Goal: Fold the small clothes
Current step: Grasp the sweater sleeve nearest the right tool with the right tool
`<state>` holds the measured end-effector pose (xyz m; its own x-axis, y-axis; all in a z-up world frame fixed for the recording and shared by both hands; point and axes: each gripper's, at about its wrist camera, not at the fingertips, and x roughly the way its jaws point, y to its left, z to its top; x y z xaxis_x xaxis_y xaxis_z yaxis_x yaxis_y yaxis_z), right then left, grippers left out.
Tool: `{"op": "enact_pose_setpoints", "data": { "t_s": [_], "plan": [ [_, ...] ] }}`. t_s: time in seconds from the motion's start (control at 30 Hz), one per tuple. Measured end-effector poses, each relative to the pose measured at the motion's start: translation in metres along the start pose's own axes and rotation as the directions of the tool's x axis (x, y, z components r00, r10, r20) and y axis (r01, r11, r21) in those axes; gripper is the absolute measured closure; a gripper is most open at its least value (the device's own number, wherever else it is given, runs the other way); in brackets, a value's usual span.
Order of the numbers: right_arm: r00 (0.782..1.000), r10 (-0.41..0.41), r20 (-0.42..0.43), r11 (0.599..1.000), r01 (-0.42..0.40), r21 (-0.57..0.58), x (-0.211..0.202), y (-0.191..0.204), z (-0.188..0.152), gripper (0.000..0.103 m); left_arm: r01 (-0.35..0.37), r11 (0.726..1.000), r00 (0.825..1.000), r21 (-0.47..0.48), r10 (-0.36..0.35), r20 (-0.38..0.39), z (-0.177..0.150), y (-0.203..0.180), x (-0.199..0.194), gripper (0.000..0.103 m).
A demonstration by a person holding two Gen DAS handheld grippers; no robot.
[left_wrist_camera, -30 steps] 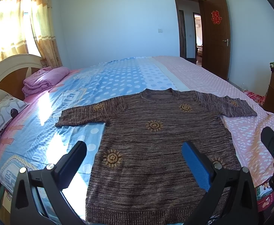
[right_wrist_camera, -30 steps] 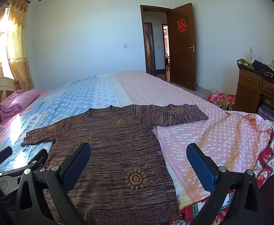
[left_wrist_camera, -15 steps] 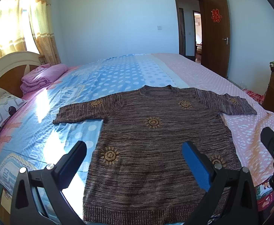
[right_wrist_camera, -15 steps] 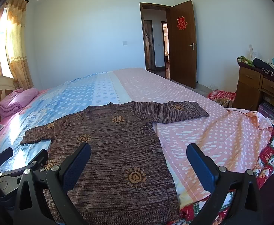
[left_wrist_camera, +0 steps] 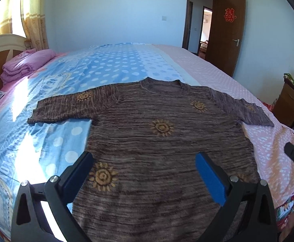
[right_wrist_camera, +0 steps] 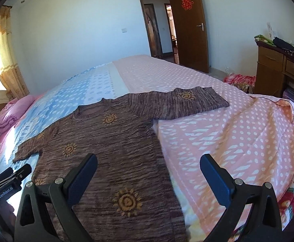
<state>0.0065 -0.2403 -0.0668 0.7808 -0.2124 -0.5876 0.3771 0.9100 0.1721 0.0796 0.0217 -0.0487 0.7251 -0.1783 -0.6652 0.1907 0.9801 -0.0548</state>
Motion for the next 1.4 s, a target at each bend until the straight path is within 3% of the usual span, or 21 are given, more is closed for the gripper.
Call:
{"op": "enact_pose_setpoints", "data": {
  "t_s": [0.07,0.2,0.3,0.43,0.5,0.6,0.8,0.97,1.03,1.1,1.17,1.3,1.4],
  "plan": [
    [1.0,-0.012,0.004,0.999,0.012,0.036,0.014,-0.023,0.023,0.004,-0.032,0.999,0.999,-0.019,0.032,-0.001,0.012,0.013,0.016,0.0],
    [0.999,-0.042,0.012,0.988,0.039,0.148,0.049,-0.085,0.076,0.034,-0.058,0.997,0.998,-0.041,0.059,0.003,0.03,0.036,0.047,0.0],
    [0.998,-0.055,-0.022,0.96,0.059,0.272,0.09,-0.14,0.11,0.035,-0.068,0.996,0.998,-0.057,0.067,-0.016,0.035,0.049,0.075,0.0],
    [0.989,-0.13,-0.076,0.919,0.149,0.364,0.142,-0.201,0.133,0.036,-0.105,0.992,0.993,-0.075,0.1,-0.067,0.028,0.059,0.109,0.0],
    [0.983,-0.141,-0.118,0.904,0.176,0.389,0.167,-0.216,0.135,0.049,-0.119,0.987,0.991,-0.11,0.11,-0.082,0.021,0.064,0.122,0.0],
    [0.978,-0.123,-0.171,0.918,0.177,0.355,0.197,-0.216,0.135,0.057,-0.117,0.982,0.986,-0.147,0.097,-0.133,0.015,0.069,0.138,0.0],
    [0.955,-0.182,-0.236,0.925,0.248,0.289,0.234,-0.204,0.128,0.057,-0.104,0.983,0.987,-0.151,0.083,-0.14,0.013,0.067,0.138,0.0],
    [0.947,-0.23,-0.223,0.931,0.281,0.233,0.239,-0.195,0.128,0.057,-0.084,0.982,0.989,-0.167,0.063,-0.131,0.012,0.07,0.139,0.0],
    [0.942,-0.233,-0.241,0.939,0.283,0.197,0.242,-0.193,0.13,0.065,-0.083,0.982,0.99,-0.167,0.062,-0.128,0.012,0.07,0.139,0.0],
    [0.941,-0.229,-0.25,0.951,0.272,0.15,0.244,-0.189,0.133,0.085,-0.083,0.982,0.99,-0.167,0.062,-0.125,0.011,0.07,0.139,0.0],
    [0.944,-0.205,-0.258,0.961,0.244,0.128,0.244,-0.185,0.134,0.093,-0.081,0.982,0.99,-0.169,0.06,-0.125,0.011,0.07,0.14,0.0],
    [0.942,-0.2,-0.268,0.961,0.243,0.135,0.241,-0.182,0.139,0.096,-0.076,0.982,0.991,-0.172,0.055,-0.121,0.012,0.071,0.14,0.0],
    [0.959,-0.183,-0.218,0.964,0.218,0.15,0.226,-0.172,0.153,0.096,-0.073,0.982,0.992,-0.174,0.053,-0.118,0.011,0.072,0.14,0.0]
  ]
}}
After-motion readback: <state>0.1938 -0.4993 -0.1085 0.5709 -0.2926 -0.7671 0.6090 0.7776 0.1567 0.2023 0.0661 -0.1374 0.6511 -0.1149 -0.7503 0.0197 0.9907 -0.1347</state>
